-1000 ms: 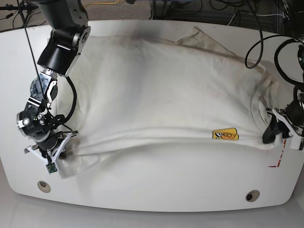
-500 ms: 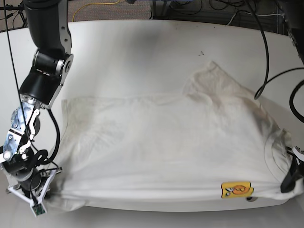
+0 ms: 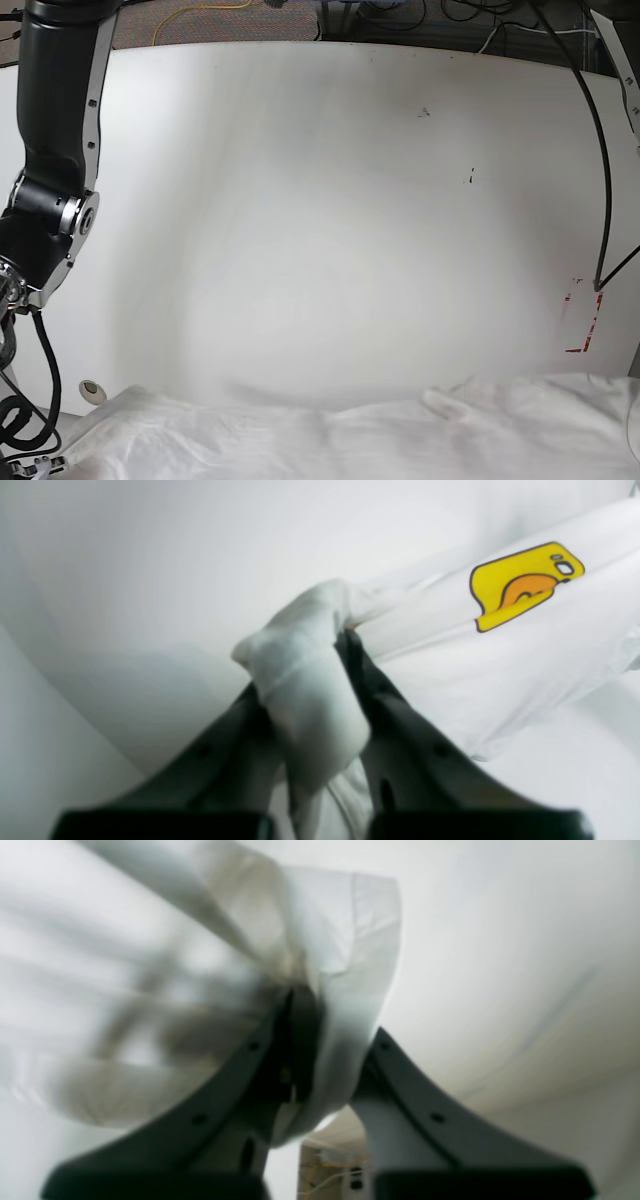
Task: Fold the T-shirt properly
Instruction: 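Lift the shirt with both grippers and flip it over, then lower the held shirt edge onto the table with both grippers, then release the shirt edge and raise both grippers, then move the left gripper down onto the shirt body beside the graphic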
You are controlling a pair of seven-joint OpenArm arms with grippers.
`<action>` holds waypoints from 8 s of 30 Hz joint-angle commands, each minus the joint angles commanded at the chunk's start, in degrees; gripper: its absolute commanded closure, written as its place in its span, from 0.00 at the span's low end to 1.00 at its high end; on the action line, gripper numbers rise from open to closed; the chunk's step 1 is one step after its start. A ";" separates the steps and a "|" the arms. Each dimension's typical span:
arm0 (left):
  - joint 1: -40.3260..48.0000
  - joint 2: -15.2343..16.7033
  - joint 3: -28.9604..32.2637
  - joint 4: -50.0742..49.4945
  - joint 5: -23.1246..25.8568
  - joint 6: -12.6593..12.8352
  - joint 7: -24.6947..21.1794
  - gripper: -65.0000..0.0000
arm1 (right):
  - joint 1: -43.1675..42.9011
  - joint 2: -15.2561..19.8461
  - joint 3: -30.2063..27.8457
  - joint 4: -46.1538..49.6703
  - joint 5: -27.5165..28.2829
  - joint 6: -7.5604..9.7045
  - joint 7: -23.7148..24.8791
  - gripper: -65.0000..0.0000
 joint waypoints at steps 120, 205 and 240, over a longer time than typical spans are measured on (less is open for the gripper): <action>83.87 18.11 -18.02 8.97 16.88 -14.64 6.33 0.26 | -94.24 -25.05 29.89 19.16 0.09 0.00 13.71 0.25; 74.29 23.21 -12.04 9.58 42.90 -14.64 6.68 0.24 | -92.40 -21.36 22.24 17.76 10.20 0.00 16.09 0.65; 68.92 26.73 -17.41 13.10 22.86 -14.64 14.07 0.31 | -87.82 -21.80 12.57 18.46 12.75 0.00 14.59 0.37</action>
